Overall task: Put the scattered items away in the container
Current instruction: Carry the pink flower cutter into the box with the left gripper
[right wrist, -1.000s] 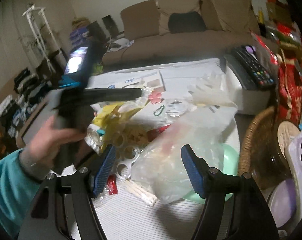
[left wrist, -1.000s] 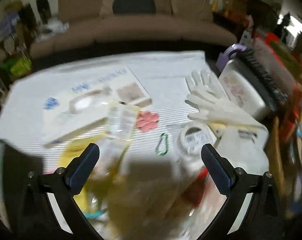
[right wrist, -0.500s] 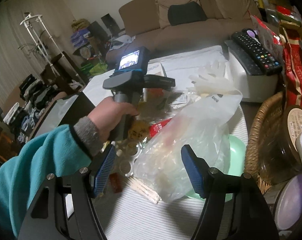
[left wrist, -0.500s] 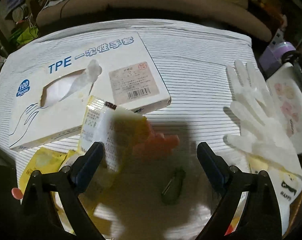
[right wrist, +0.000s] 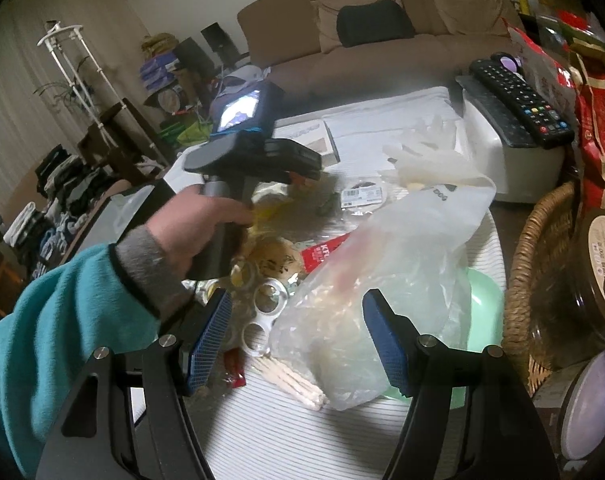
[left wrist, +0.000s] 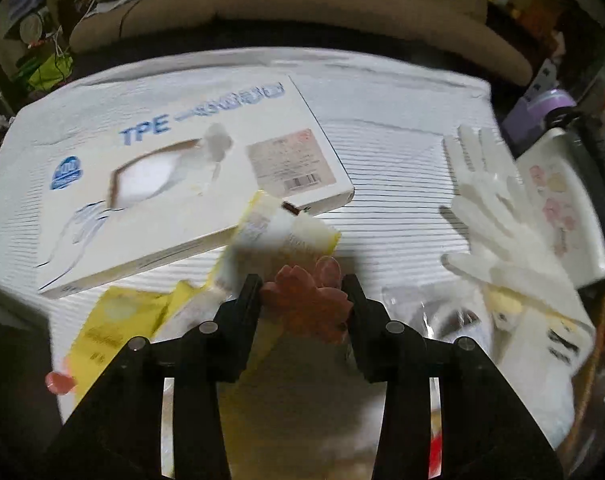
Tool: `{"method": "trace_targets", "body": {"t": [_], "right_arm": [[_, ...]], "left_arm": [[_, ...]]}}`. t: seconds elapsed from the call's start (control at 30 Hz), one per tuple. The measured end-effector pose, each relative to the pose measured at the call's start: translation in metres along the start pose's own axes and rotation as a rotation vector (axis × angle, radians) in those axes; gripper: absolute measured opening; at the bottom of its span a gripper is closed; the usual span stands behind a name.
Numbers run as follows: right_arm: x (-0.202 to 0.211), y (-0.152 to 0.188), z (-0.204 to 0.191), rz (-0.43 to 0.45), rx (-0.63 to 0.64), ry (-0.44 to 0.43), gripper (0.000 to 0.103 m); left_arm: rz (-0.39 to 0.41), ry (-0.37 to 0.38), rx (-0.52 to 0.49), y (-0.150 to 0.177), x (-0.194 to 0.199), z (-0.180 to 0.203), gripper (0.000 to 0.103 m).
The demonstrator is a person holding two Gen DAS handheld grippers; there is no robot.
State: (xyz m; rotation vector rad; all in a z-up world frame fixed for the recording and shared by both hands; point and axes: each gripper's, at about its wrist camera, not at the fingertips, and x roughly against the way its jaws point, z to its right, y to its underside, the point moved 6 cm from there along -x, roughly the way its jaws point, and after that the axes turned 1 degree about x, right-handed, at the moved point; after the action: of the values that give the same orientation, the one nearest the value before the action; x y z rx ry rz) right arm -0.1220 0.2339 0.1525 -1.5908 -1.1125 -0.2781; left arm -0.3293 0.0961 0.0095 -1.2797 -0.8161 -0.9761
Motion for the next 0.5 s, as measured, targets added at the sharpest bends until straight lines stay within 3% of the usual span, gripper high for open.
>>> {"method": "trace_targets", "body": {"t": [0.3,0.5], "right_arm": [[-0.010,0.001,-0.025,-0.002,0.040,-0.019,0.071],[-0.020,0.000,-0.064,0.001,0.097,-0.062,0.071]], "left_arm": [[0.145,0.213,0.025,0.046,0.149,-0.044,0.038],[0.233,0.252,0.072,0.086,0.232,-0.102,0.038]]}}
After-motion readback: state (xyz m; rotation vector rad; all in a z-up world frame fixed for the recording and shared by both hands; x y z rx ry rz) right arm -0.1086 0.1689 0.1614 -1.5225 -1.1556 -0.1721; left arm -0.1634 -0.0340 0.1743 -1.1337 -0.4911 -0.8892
